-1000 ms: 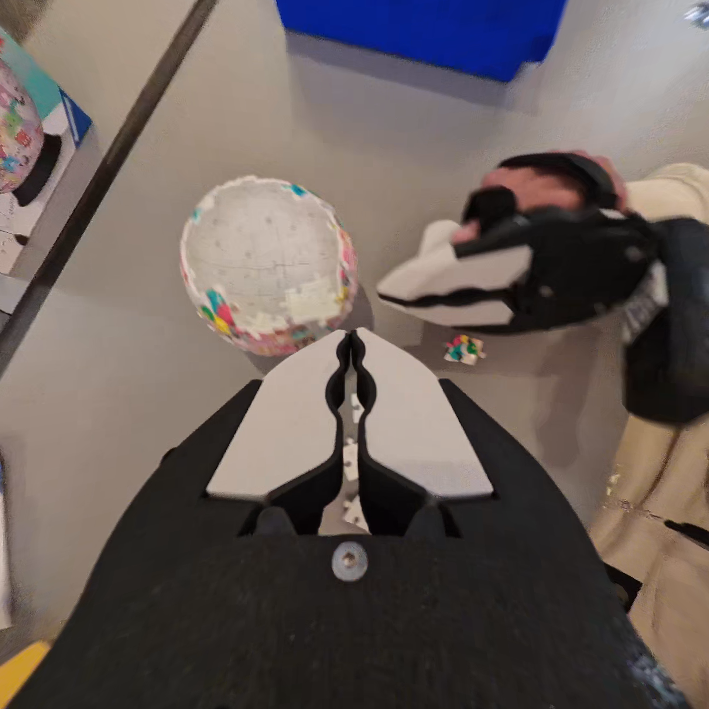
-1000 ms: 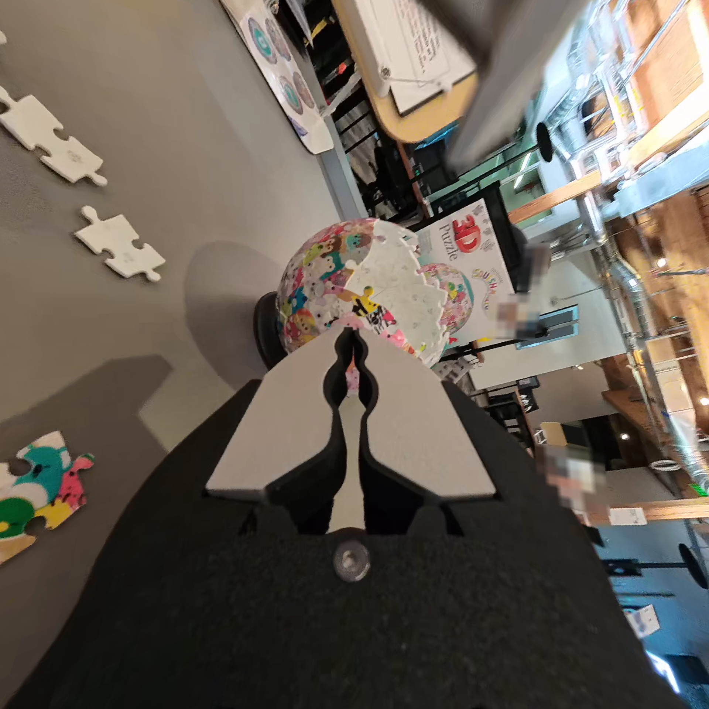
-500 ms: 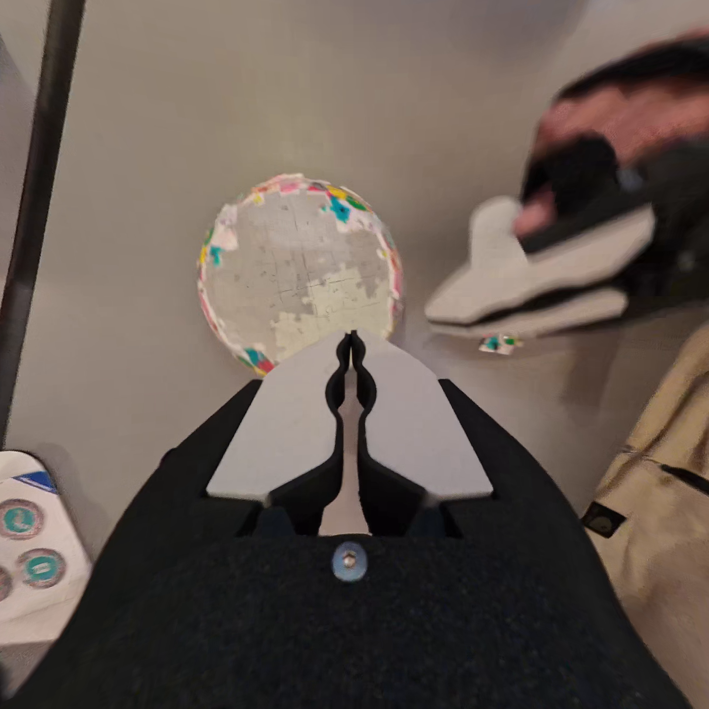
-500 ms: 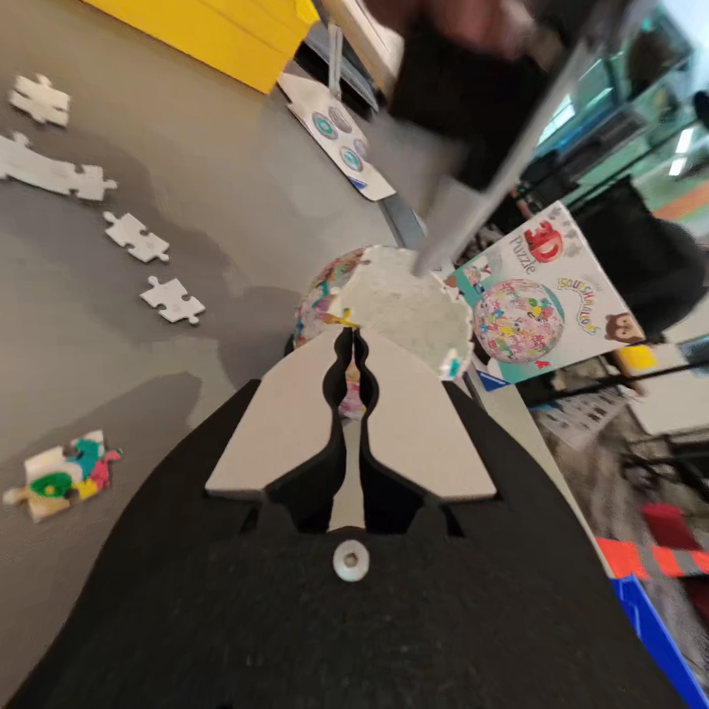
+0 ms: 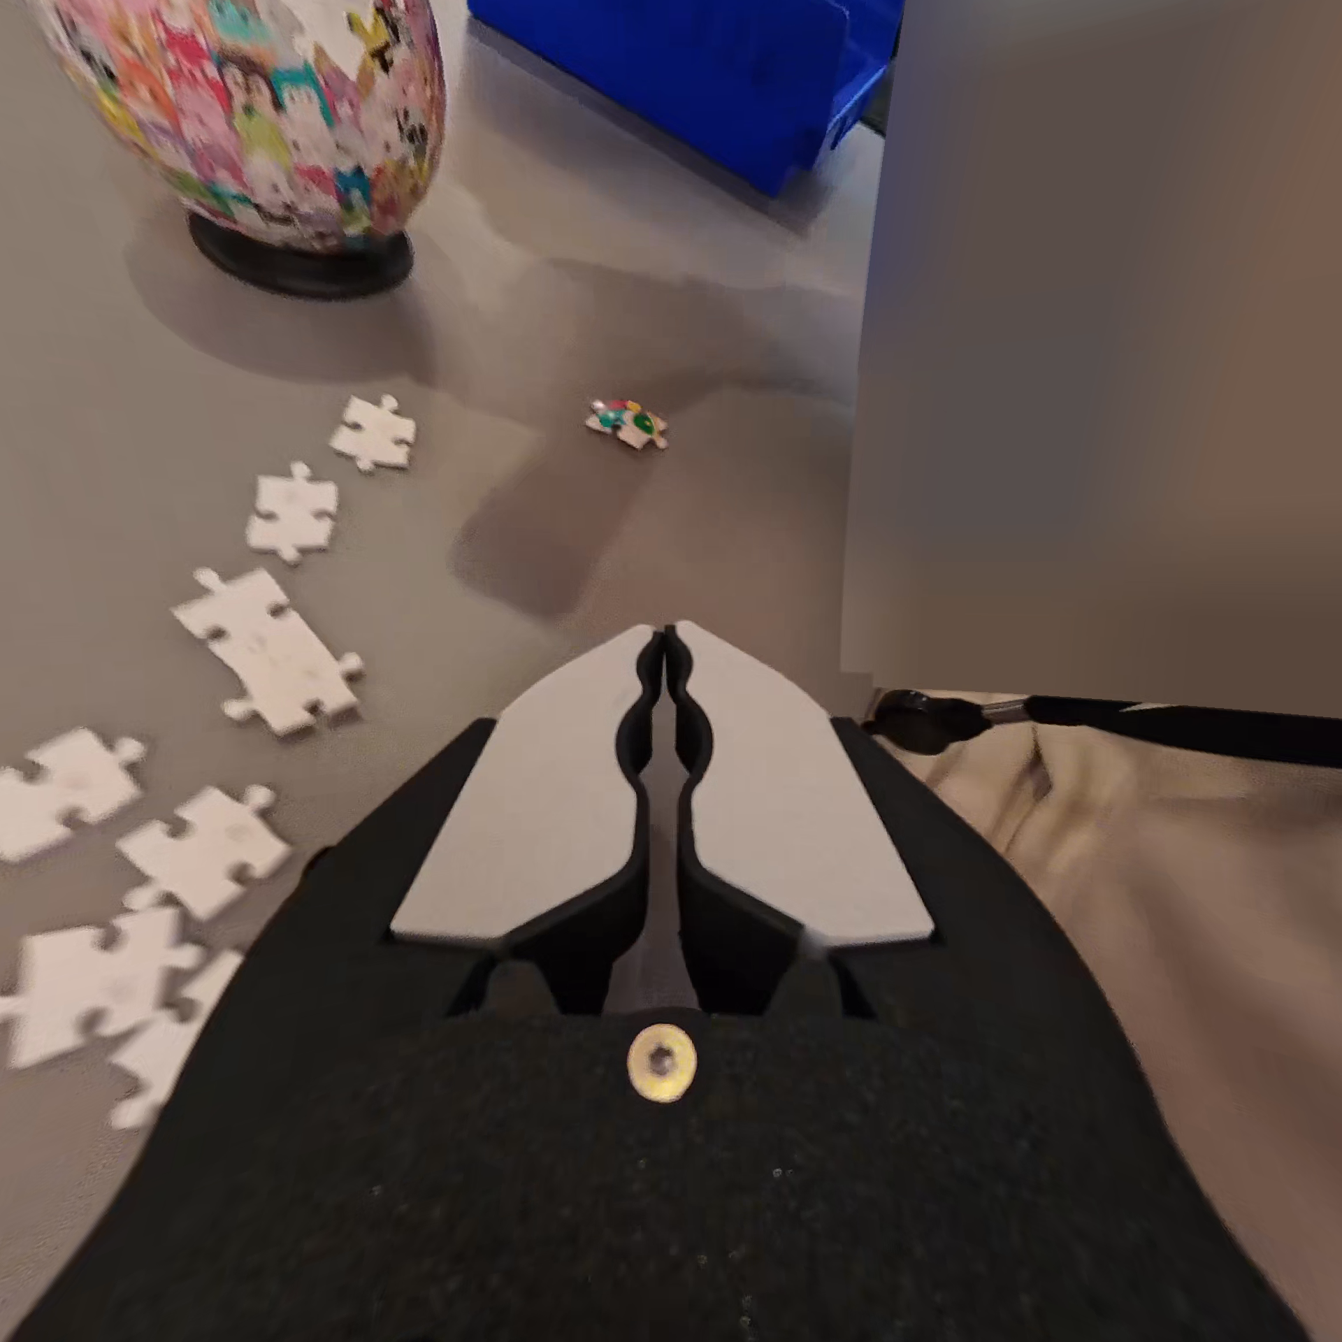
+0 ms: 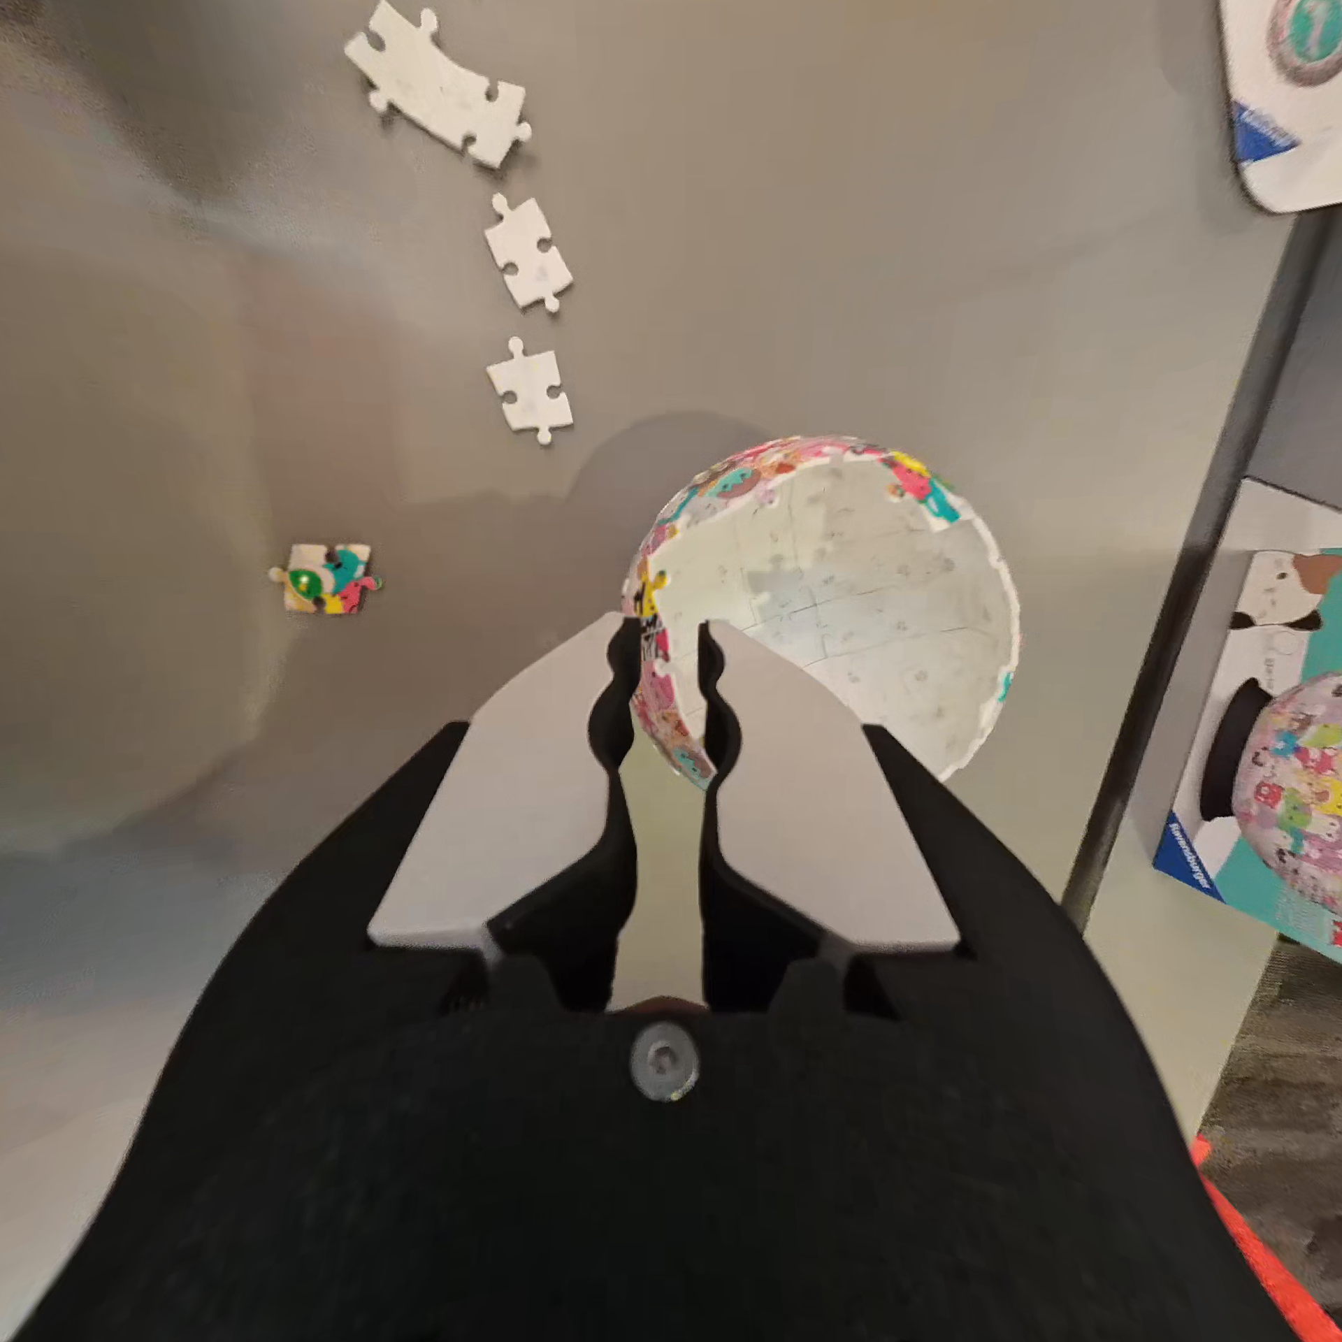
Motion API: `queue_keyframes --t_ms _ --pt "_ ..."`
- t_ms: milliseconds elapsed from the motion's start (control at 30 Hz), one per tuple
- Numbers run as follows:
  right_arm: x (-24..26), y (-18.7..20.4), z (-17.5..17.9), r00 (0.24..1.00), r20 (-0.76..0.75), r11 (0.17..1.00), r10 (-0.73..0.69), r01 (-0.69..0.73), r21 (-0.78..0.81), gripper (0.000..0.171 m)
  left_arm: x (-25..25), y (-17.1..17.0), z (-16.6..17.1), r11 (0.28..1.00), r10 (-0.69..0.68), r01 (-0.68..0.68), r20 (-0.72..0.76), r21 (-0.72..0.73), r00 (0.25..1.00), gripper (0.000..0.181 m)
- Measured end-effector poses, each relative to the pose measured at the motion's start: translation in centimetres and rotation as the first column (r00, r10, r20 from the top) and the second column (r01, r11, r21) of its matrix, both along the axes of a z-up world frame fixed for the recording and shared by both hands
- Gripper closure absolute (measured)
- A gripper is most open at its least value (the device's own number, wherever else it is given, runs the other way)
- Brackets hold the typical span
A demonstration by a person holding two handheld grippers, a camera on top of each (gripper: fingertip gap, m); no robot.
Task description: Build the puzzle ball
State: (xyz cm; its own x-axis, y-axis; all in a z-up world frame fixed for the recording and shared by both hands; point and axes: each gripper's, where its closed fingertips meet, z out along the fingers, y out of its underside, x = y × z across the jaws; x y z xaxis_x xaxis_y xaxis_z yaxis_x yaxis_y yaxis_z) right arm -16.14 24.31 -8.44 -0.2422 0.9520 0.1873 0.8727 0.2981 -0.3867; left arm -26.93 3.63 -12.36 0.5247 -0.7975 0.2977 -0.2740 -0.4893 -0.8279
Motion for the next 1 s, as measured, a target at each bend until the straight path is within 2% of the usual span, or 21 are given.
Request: queue_keyframes --t_ms 100,200,333,867,933,1000 --pt "0.3 0.3 -0.8 0.997 0.082 0.999 -0.007 0.011 -0.046 0.157 -0.1 -1.9 -1.2 0.995 -0.049 0.051 0.031 -0.088 0.998 0.18" --pt "0.1 0.0 -1.2 0.996 0.09 0.995 -0.008 0.018 -0.101 0.157 -0.9 -1.7 -1.3 0.998 -0.036 0.036 0.006 -0.043 0.999 0.181" --pt "0.4 0.2 -1.6 0.992 0.127 0.994 -0.027 0.04 -0.102 0.159 -0.5 -1.9 -0.8 0.992 -0.054 0.063 0.089 -0.107 0.995 0.18" --pt "0.7 0.4 -2.0 0.985 0.168 0.98 -0.022 0.055 -0.19 0.165 0.0 -1.7 -1.3 0.99 -0.076 0.084 0.073 -0.113 0.994 0.181" --pt "0.7 0.5 -2.0 0.985 0.169 0.983 -0.018 0.049 -0.178 0.165 0.0 -1.8 -1.2 0.99 -0.076 0.085 0.081 -0.112 0.994 0.181" --pt "0.7 0.5 -1.9 0.986 0.168 0.987 -0.011 0.038 -0.157 0.151 0.0 -1.8 -1.2 0.99 -0.077 0.086 0.082 -0.112 0.994 0.181"
